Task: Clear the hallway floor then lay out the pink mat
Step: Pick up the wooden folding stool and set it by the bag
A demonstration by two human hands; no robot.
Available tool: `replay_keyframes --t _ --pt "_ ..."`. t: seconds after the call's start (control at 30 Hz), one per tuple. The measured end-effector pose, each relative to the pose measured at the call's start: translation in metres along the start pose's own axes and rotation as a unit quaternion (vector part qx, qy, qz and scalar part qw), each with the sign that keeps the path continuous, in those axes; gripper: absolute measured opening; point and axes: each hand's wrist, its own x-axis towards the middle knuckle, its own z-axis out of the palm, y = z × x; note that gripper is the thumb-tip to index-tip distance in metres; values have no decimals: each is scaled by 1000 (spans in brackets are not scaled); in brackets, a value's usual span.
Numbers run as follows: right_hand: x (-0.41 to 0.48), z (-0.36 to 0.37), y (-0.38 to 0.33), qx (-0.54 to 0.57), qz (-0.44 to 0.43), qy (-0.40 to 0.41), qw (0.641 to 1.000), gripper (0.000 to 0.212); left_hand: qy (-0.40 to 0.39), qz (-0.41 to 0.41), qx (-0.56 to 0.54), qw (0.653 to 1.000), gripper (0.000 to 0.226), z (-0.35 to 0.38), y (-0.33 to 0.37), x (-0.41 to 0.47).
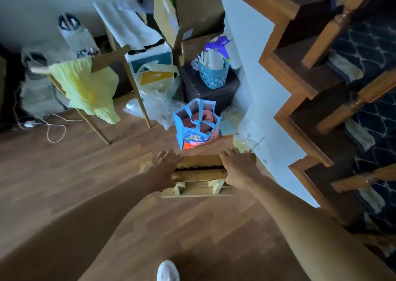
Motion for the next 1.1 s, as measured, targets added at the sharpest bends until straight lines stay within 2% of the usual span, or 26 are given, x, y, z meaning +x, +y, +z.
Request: replay_keyframes --t 0.13,0.3,0.57,0.77,0.9,1.1 --pt "39 3 -2 27 11 8 1000 63 16 3 6 1000 75 -6 -29 32" --pt "97 11 7 42 13 14 999 69 -10 5 5 1000 76 -9 -57 84" --pt "193 40 31 66 6 -30 997 70 -43 11 13 999 68 8 -99 178" --pt "254 65 53 108 5 -72 992 72 -92 13 19 996 78 34 -120 245" --pt "292 90 63 123 16 -93 988 69 -98 27 25 995 78 60 -134 284" --pt "344 139 72 114 49 -119 985 66 -127 51 41 990 84 106 -156 349"
